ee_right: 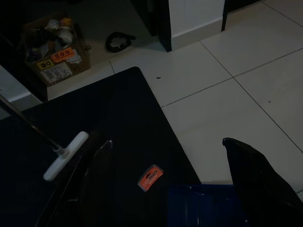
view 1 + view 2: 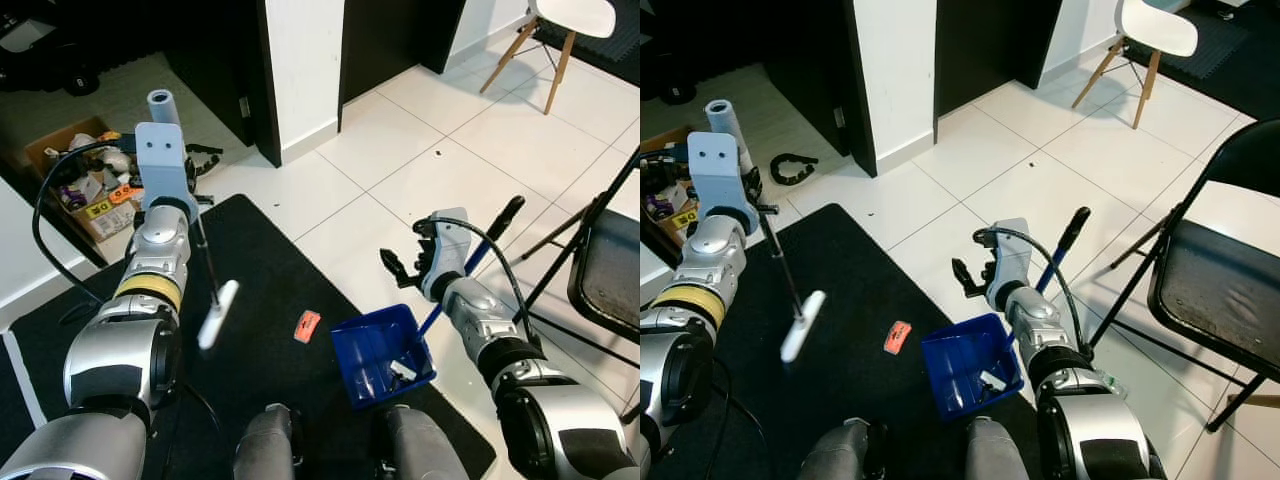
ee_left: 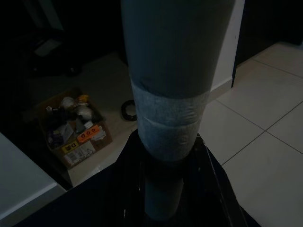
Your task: Sweep floor
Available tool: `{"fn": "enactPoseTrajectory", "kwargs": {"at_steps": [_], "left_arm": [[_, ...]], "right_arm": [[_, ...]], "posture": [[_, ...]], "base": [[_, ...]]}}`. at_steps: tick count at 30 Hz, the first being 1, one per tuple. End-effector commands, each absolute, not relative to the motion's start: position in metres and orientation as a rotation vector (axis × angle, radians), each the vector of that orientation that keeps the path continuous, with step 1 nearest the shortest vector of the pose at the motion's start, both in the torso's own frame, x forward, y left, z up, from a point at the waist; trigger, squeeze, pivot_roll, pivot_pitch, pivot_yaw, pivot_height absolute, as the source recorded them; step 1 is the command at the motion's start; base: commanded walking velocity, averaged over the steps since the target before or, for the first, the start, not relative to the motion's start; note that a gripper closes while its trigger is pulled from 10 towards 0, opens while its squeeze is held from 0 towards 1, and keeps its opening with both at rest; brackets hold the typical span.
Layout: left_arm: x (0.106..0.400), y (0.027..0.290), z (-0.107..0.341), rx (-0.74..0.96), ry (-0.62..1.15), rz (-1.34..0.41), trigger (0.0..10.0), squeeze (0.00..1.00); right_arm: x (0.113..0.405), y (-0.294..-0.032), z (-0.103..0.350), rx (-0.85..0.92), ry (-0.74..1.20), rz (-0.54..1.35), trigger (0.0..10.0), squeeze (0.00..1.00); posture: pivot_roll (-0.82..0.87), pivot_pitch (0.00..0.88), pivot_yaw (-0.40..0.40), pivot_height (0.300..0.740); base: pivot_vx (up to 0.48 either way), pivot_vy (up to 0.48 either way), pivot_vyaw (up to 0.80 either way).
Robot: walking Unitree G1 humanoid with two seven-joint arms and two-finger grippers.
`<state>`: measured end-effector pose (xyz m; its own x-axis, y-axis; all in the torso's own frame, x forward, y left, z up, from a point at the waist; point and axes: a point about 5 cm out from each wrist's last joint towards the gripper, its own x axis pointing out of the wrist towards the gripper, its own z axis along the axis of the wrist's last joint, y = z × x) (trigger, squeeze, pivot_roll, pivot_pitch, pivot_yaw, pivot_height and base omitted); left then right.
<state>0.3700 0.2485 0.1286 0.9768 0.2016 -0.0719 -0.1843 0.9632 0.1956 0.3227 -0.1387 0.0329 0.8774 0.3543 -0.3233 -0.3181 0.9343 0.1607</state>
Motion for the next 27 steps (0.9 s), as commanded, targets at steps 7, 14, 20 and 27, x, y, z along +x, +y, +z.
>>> {"fn": "enactPoseTrajectory", "kwargs": {"at_steps": [7,14,20,27], "left_arm": [[0.37,0.255,0.135,0.209,0.06,0.206,10.0,0.0],[0.368,0.257,0.133,0.209,0.065,0.209,10.0,0.0],[0.357,0.256,0.122,-0.031,-0.032,0.283,10.0,0.0],[0.331,0.263,0.097,-0.081,-0.089,0.443,10.0,0.0]], "right_arm": [[0.325,-0.138,0.035,0.102,0.358,0.356,10.0,0.0],[0.325,-0.136,0.035,0.106,0.358,0.364,10.0,0.0],[0.323,-0.137,0.034,0.116,0.339,0.34,10.0,0.0],[0.323,-0.142,0.037,0.157,0.273,0.253,10.0,0.0]], "posture": [[0.01,0.0,-0.02,0.74],[0.01,0.0,-0.02,0.74],[0.01,0.024,-0.016,0.74],[0.01,0.089,-0.021,0.74]], "base": [[0.0,0.0,0.0],[0.0,0.0,0.0],[0.0,0.0,0.0],[0.0,0.0,0.0]]}}
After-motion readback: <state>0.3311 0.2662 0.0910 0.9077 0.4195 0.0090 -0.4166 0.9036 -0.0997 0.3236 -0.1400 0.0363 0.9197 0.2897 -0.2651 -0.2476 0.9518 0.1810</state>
